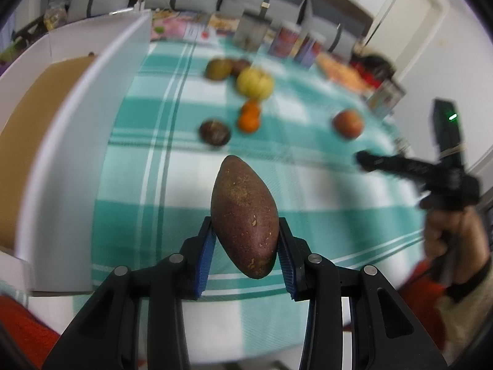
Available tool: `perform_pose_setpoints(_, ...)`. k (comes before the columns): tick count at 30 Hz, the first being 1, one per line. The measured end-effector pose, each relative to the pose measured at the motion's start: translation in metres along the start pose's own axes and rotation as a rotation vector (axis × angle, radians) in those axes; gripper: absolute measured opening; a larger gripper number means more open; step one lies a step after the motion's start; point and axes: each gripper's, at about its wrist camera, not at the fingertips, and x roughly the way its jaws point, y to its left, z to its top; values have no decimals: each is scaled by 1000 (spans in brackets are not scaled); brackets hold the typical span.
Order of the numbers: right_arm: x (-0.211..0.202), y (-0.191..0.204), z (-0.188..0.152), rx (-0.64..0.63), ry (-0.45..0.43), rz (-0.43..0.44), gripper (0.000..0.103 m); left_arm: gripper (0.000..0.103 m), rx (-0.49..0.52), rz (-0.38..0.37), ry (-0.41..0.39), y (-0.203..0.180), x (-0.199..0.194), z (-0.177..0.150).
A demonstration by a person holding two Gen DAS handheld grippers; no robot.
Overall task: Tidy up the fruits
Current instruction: 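Carry both fruits over the white box and open both tools to drop them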
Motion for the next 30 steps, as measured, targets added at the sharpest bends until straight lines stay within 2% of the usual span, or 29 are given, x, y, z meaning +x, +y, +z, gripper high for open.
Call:
perform_pose_setpoints(2, -8, 37, 14, -35, -12, 71, 30, 39, -17, -28, -44, 7, -34, 14)
perform_pose_setpoints(6, -17, 122, 32, -128, -24, 212, 30, 39, -65, 5, -101, 46, -84, 35)
perform_pose_setpoints(8, -14, 168, 37, -174, -14, 284, 30, 39, -91, 63, -113, 75, -100, 44)
perform_pose_setpoints(10, -5, 219, 41, -230, 8, 349, 30, 39, -124, 157, -113, 111, -108, 48)
perform_pose_setpoints(13, 14, 274, 39, -296, 46, 386, 30, 39, -190, 246, -76, 160, -105, 50)
perform_pose_setpoints(16, 52, 317, 32, -341, 112, 375, 30, 39, -221, 321, -37, 193, -93, 48)
perform_pose_setpoints(20, 94, 345, 18, -368, 188, 318, 30, 39, -257, 345, 9, 217, -77, 42)
perform_pose_setpoints(28, 132, 368, 13, -406, 203, 231, 32, 40, -248, 378, 17, 228, -77, 31)
perform_pose_setpoints(30, 135, 369, 17, -390, 194, 216, 40, 44, -247, 405, 24, 232, -77, 30)
